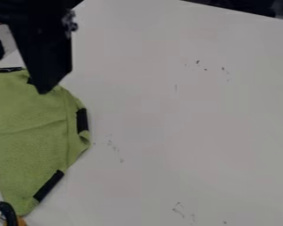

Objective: Move the cloth from left to right

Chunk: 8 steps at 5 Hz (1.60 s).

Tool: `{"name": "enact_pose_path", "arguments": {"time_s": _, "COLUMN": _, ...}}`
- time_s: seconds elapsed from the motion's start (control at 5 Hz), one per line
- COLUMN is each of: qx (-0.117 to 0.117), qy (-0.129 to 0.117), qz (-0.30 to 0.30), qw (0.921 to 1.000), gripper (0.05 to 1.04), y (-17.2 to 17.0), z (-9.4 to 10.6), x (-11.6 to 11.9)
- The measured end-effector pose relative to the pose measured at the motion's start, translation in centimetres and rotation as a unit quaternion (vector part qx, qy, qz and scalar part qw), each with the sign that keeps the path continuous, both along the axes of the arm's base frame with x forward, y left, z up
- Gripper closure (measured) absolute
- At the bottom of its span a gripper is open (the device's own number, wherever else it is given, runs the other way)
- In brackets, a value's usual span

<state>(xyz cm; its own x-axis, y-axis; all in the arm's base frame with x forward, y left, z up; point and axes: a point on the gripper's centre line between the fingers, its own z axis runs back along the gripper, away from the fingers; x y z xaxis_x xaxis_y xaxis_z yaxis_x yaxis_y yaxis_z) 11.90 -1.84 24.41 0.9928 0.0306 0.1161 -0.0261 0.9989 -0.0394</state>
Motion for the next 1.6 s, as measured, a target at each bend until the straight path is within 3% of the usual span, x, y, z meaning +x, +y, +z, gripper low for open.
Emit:
{"name": "enact_pose_path", "arguments": {"time_s": 0.2, "qx": -0.005, "qy": 0.007, "qz": -0.012, "qw": 0.9999, "gripper": 0.084, "y": 0.1, "z": -0.6, "x": -0.1}}
{"name": "enact_pose_path", "arguments": {"time_s": 0.4, "qx": -0.039, "qy": -0.007, "qz": 0.049, "qw": 0.9980, "gripper": 0.085, "y": 4.5, "z": -3.5, "x": -0.2}}
{"name": "enact_pose_path", "arguments": {"time_s": 0.6, "qx": -0.055, "qy": 0.023, "qz": 0.104, "qw": 0.9928, "gripper": 0.085, "y": 8.7, "z": -8.0, "x": 2.8}}
{"name": "enact_pose_path", "arguments": {"time_s": 0.8, "qx": -0.061, "qy": 0.014, "qz": 0.148, "qw": 0.9870, "gripper": 0.085, "y": 12.4, "z": -12.4, "x": 5.0}}
{"name": "enact_pose_path", "arguments": {"time_s": 1.0, "qx": -0.039, "qy": 0.027, "qz": 0.188, "qw": 0.9810, "gripper": 0.085, "y": 14.5, "z": -16.0, "x": 6.4}}
{"name": "enact_pose_path", "arguments": {"time_s": 1.2, "qx": -0.002, "qy": 0.024, "qz": 0.232, "qw": 0.9725, "gripper": 0.085, "y": 15.5, "z": -18.6, "x": 7.8}}
{"name": "enact_pose_path", "arguments": {"time_s": 1.4, "qx": 0.020, "qy": 0.046, "qz": 0.265, "qw": 0.9630, "gripper": 0.085, "y": 16.4, "z": -21.6, "x": 8.8}}
{"name": "enact_pose_path", "arguments": {"time_s": 1.6, "qx": 0.014, "qy": 0.032, "qz": 0.274, "qw": 0.9610, "gripper": 0.085, "y": 17.2, "z": -23.9, "x": 9.5}}
